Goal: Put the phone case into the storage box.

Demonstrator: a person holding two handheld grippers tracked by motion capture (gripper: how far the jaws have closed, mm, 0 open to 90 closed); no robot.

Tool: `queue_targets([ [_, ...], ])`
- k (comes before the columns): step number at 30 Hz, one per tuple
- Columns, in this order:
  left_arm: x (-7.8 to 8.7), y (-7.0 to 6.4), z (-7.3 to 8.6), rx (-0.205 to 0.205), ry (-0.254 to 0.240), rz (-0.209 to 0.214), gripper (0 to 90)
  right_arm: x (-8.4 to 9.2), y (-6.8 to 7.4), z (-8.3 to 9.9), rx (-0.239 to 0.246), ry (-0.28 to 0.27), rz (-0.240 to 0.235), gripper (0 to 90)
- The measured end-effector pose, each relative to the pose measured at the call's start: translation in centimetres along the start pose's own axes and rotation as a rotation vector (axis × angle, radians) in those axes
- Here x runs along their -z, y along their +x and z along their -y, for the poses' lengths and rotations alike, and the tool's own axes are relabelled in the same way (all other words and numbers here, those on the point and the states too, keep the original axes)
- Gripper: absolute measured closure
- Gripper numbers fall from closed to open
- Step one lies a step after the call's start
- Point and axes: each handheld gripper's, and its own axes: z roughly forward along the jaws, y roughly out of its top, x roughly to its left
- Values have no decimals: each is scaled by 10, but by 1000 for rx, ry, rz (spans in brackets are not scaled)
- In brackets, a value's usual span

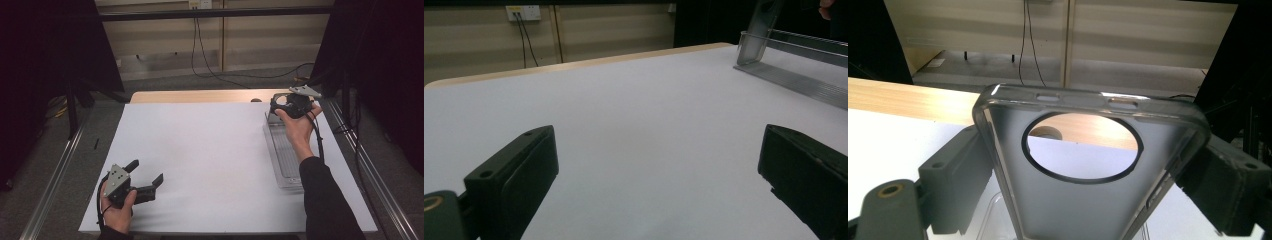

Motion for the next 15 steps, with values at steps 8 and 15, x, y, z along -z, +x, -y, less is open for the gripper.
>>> queue_targets([
  [8, 0, 0, 0, 1, 1, 0, 28, -3, -1, -1, 3, 1, -5, 121],
  [15, 0, 0, 0, -2, 1, -1, 28, -6, 0, -3, -3, 3, 7, 120],
])
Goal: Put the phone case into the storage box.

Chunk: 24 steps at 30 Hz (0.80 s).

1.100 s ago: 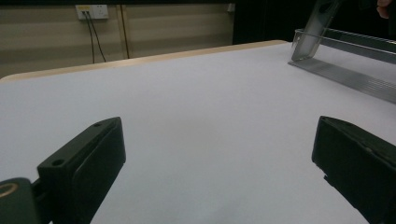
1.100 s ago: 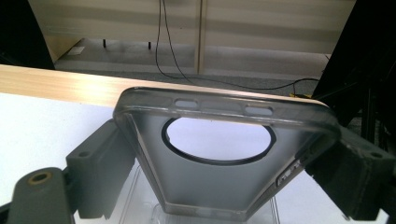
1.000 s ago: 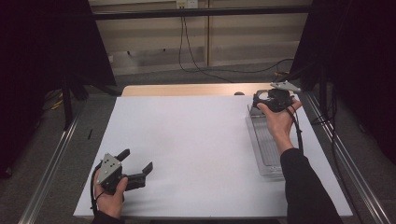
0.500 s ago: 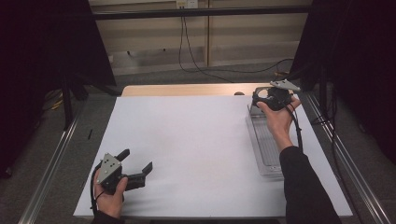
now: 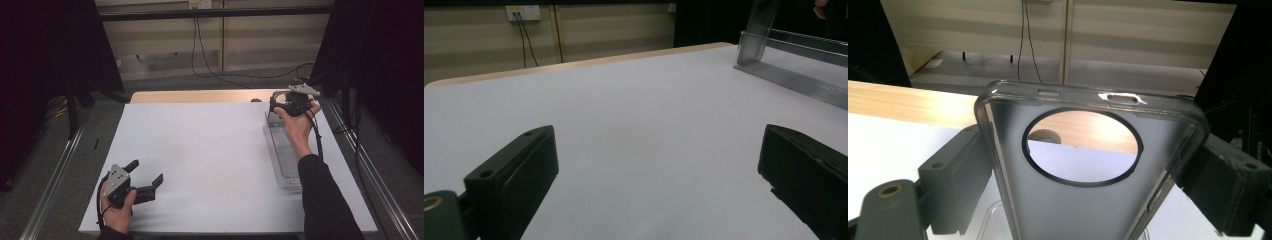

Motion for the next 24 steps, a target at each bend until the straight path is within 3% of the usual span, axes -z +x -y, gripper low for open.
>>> queue_targets([
  [10, 0, 0, 0, 4, 2, 2, 28, -3, 0, 0, 10, -5, 4, 114],
  [16, 0, 0, 0, 3, 3, 2, 27, -3, -3, 0, 4, 5, -22, 107],
  [24, 0, 1, 1, 5, 2, -3, 26, -3, -6, 0, -18, 0, -43, 26],
])
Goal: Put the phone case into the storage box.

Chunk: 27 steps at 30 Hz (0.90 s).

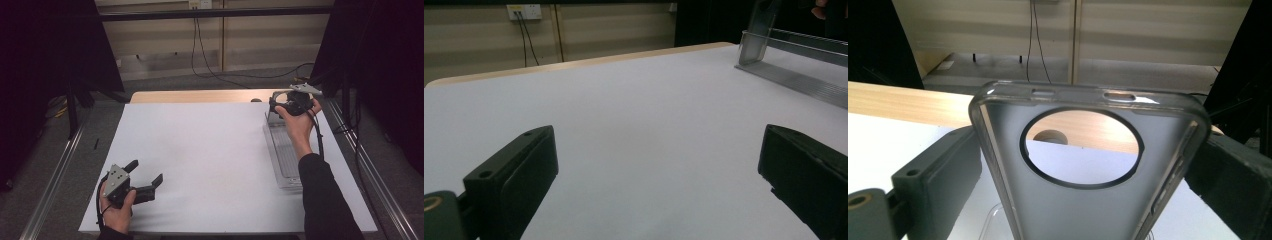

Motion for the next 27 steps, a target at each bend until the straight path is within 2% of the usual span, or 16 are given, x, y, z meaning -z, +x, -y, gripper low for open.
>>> queue_targets([
  [2, 0, 0, 0, -2, 1, 2, 26, 0, -1, 0, -12, 2, -5, 22],
  [10, 0, 0, 0, -3, 1, 1, 26, 2, -4, -2, -13, -17, -15, 21],
  [15, 0, 0, 0, -2, 1, 2, 26, 6, -6, -5, 12, -61, -24, 20],
  [18, 0, 0, 0, -3, 3, 4, 26, 7, -5, -7, 0, -72, -33, 22],
  [19, -1, 0, 0, -10, 8, 8, 26, 7, -5, -7, 2, -75, -31, 21],
  [21, -2, -1, 1, 4, 8, 7, 25, 9, -6, -8, 9, -93, -30, 25],
  [23, -1, 0, 0, -10, 10, 7, 25, 10, -6, -9, 10, -103, -34, 24],
  [27, -1, 0, 0, -7, 8, 7, 26, 12, -7, -11, 9, -121, -41, 25],
])
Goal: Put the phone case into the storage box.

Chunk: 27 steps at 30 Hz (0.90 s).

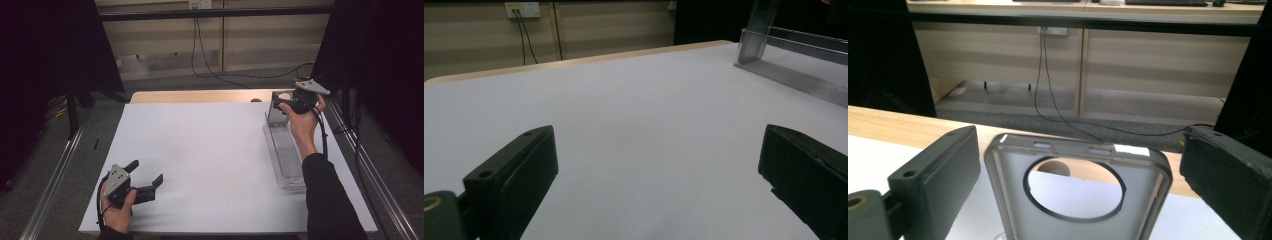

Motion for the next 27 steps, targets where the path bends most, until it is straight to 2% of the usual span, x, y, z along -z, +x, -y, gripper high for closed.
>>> queue_targets([
  [6, 0, 0, 0, -1, -2, -3, 26, 3, -1, -3, 2, -19, -4, 25],
  [13, -1, 0, 0, 5, -3, -3, 26, 9, -6, -7, -20, -29, -8, 22],
  [20, -1, 0, -1, 3, -3, -6, 26, 15, -8, -9, -32, -32, -42, 6],
  [22, -2, 0, 0, 15, -7, -9, 26, 17, -9, -9, -33, -32, -54, 6],
  [27, -1, 0, 0, 14, -5, -10, 26, 20, -10, -8, -38, -27, -64, 7],
])
